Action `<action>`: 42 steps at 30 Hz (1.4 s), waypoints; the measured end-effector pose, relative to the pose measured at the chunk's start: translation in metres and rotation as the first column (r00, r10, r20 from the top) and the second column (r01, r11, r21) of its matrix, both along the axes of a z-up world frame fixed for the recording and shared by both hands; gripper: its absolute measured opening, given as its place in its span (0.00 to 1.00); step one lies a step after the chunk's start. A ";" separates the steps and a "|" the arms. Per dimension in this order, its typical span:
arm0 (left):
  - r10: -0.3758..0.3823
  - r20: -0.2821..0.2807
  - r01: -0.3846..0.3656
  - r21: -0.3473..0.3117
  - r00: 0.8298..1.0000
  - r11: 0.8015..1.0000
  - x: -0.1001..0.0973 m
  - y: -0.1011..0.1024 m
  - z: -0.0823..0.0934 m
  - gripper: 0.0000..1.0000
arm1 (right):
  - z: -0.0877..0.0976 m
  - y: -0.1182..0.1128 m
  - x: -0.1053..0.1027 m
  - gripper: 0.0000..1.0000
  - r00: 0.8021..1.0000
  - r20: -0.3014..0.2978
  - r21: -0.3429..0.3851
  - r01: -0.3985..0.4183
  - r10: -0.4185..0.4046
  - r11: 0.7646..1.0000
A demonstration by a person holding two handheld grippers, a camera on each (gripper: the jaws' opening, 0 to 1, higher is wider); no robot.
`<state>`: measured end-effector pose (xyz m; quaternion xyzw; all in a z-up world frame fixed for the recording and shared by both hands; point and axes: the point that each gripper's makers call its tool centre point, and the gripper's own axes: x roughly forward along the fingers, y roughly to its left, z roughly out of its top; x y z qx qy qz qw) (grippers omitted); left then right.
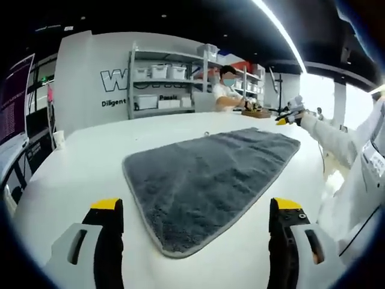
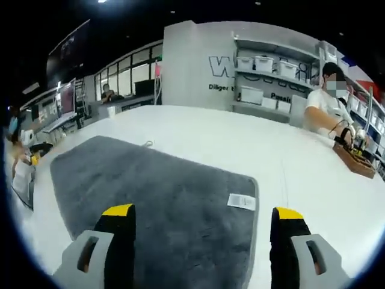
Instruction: Open the folded towel by lifting each exposed corner and separating the folded layers until the towel lies flat within the target outline without major curled edges
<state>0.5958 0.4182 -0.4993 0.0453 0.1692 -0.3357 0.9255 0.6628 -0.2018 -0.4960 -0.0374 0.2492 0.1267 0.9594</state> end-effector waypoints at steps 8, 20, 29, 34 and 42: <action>0.008 0.000 -0.008 0.016 1.000 1.000 0.001 -0.003 0.002 1.00 | -0.029 -0.007 0.042 0.91 0.998 -0.065 0.052 0.024 -0.020 0.998; 0.032 0.000 -0.032 0.018 0.999 0.999 0.005 -0.007 0.005 1.00 | -0.042 -0.024 0.089 0.82 0.992 -0.067 0.114 0.115 -0.108 0.987; 0.034 -0.009 -0.034 0.026 0.999 0.999 0.010 -0.012 0.004 1.00 | -0.062 -0.054 0.103 0.63 0.982 -0.108 0.058 0.165 -0.158 0.985; 0.034 -0.007 -0.034 0.026 0.999 0.999 0.014 -0.015 0.006 1.00 | -0.063 -0.068 0.115 0.45 0.980 -0.111 0.030 0.172 -0.168 0.985; 0.029 -0.003 -0.029 0.024 1.000 0.999 0.020 -0.020 0.008 1.00 | -0.070 -0.078 0.115 0.22 0.977 -0.128 -0.024 0.170 -0.172 0.985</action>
